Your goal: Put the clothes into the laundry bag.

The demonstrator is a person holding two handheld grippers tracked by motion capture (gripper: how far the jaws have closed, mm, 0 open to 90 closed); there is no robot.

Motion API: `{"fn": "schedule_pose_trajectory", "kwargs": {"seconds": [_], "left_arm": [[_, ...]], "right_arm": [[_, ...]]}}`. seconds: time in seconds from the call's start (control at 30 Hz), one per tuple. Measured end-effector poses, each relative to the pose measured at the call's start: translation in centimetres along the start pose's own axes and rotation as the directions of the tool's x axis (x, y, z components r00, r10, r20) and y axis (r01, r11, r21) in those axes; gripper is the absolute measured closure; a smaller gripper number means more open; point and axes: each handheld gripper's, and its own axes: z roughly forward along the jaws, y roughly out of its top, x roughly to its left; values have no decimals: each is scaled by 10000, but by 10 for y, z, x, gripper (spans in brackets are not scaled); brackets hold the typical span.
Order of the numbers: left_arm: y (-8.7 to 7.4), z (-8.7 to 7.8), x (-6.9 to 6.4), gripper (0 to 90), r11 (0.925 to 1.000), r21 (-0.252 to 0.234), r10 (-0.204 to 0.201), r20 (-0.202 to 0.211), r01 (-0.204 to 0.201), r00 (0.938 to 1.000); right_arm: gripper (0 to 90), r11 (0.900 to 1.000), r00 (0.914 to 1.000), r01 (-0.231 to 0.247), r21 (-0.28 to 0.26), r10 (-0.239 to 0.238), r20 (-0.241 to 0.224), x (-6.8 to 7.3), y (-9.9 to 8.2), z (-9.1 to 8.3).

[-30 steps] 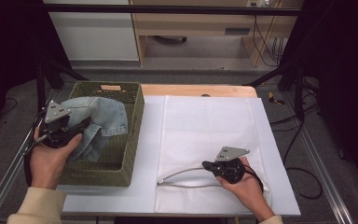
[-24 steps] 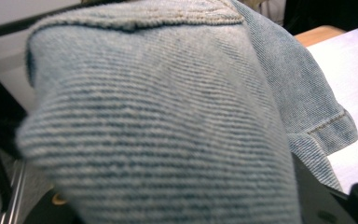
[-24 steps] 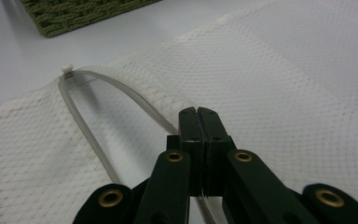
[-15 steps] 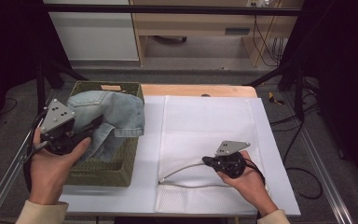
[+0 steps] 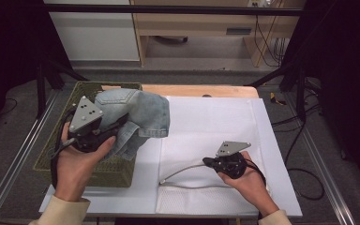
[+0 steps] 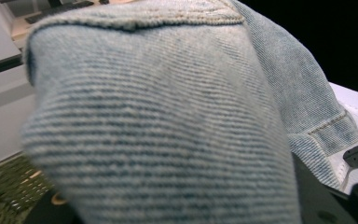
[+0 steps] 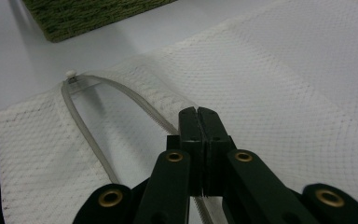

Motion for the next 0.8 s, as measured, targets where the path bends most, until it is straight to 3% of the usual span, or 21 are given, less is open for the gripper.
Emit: {"fn": "schedule_pose_trajectory", "kwargs": {"seconds": [0.2, 0.4, 0.57, 0.8], "left_arm": [[1, 13, -8, 677, 9997, -228, 98, 305, -91, 9995], [5, 28, -18, 676, 9983, -388, 458, 360, -444, 9983], [5, 37, -25, 675, 9973, -609, 459, 616, -421, 9970], [-5, 47, -41, 675, 9957, -653, 728, 1212, -652, 9900]], "right_arm": [[898, 10000, 10000, -44, -71, 44, -48, -1, 0, 0], [898, 9998, 9999, -82, -170, 80, -79, -1, -1, -2], [898, 9998, 9999, -59, -199, 57, -124, -2, -2, -2], [898, 9981, 9983, -482, -380, 470, -330, -9, -10, -1]]}}
